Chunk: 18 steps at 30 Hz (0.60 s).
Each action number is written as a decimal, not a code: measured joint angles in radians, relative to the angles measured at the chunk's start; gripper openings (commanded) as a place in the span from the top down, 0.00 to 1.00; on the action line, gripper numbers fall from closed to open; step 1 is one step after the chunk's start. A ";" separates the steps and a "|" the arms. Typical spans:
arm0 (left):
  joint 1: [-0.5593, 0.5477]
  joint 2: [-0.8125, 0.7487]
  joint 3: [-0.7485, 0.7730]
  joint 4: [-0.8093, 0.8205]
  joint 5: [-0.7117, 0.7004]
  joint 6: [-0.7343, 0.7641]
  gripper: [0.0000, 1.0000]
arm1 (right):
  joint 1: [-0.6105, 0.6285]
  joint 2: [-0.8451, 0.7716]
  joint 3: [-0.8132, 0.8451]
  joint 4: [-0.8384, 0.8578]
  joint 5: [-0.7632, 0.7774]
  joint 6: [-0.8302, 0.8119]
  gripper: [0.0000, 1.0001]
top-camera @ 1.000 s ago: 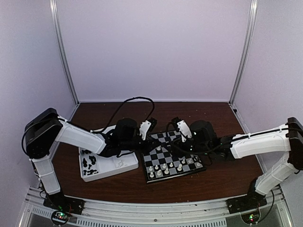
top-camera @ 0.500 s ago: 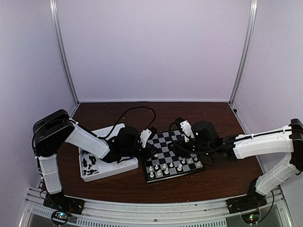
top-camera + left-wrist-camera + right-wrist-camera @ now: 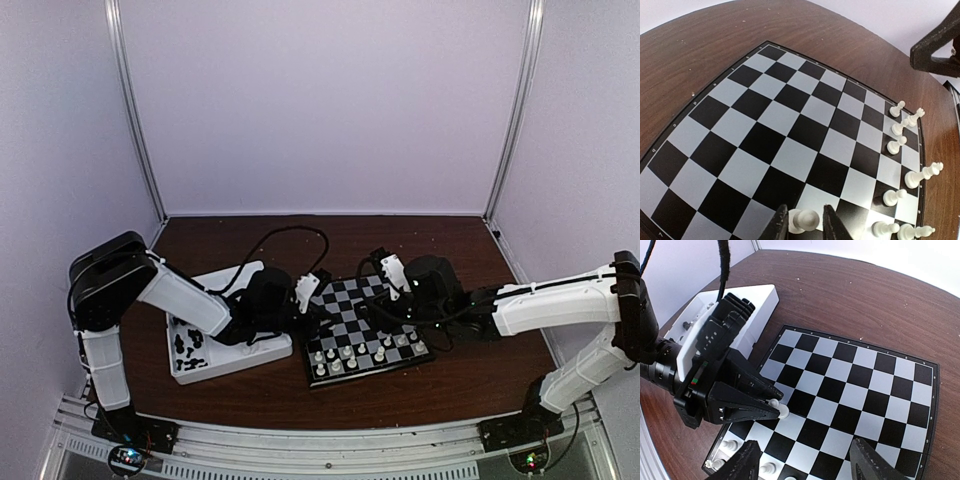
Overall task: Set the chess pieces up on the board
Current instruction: Place the chess piece on the chessboard.
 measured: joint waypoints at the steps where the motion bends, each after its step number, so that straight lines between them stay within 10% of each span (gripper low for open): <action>1: 0.000 0.000 0.000 -0.003 0.000 0.001 0.72 | 0.000 0.000 0.000 0.000 0.000 0.000 0.36; 18: 0.000 -0.141 0.320 -0.727 -0.105 0.020 0.47 | -0.001 -0.048 0.002 -0.042 0.010 0.010 0.36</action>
